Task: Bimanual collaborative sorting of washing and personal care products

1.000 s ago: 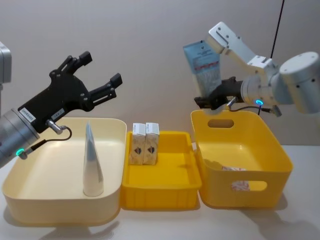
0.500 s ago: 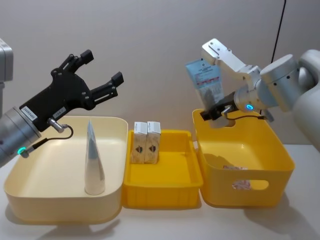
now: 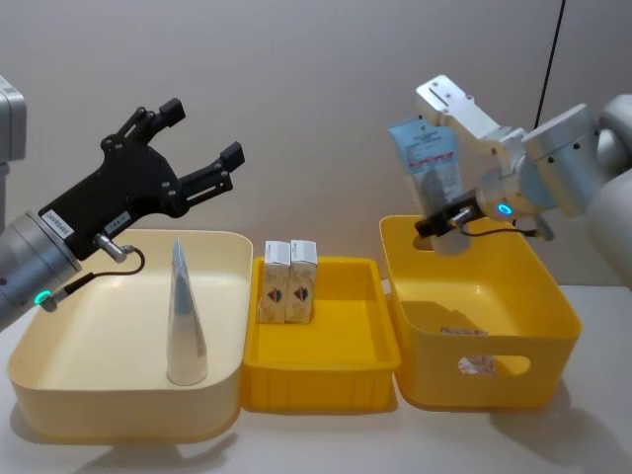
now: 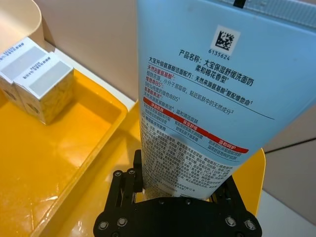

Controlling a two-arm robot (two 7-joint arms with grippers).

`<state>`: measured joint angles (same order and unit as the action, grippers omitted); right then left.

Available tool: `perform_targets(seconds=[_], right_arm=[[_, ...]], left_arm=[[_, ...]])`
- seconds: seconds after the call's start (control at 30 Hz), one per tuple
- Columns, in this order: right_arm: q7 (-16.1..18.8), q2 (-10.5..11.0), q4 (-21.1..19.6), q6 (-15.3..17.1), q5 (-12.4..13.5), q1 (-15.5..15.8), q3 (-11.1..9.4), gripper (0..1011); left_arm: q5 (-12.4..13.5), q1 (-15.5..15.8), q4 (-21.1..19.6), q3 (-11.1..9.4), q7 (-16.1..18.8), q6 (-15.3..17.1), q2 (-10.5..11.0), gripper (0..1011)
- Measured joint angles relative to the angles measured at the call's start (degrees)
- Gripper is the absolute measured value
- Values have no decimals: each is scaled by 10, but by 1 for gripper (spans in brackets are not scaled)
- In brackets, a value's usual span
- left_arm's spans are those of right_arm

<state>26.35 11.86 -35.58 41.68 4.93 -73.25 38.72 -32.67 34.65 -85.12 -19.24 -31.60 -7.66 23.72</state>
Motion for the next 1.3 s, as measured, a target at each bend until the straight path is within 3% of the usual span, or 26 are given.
perform_targets(seconds=[0.2,0.43,0.67,0.93,1.3], right_arm=[[28,9,5,27,3,-9,0,612],[88,11,49,37,5,-33,13,612],[165,-17,164,7,-2,-83,36,612],[207,-35,235,-14,-7,-113,50,615],[237,-48,285,-28,-11,-134,59,915]], left_arm=[[0,0,0,0,0,0,0,1003],[0,0,0,0,0,0,0,1003],[0,0,0,0,0,0,0,1003],[0,0,0,0,0,0,0,1003],[0,0,0,0,0,0,0,1003]])
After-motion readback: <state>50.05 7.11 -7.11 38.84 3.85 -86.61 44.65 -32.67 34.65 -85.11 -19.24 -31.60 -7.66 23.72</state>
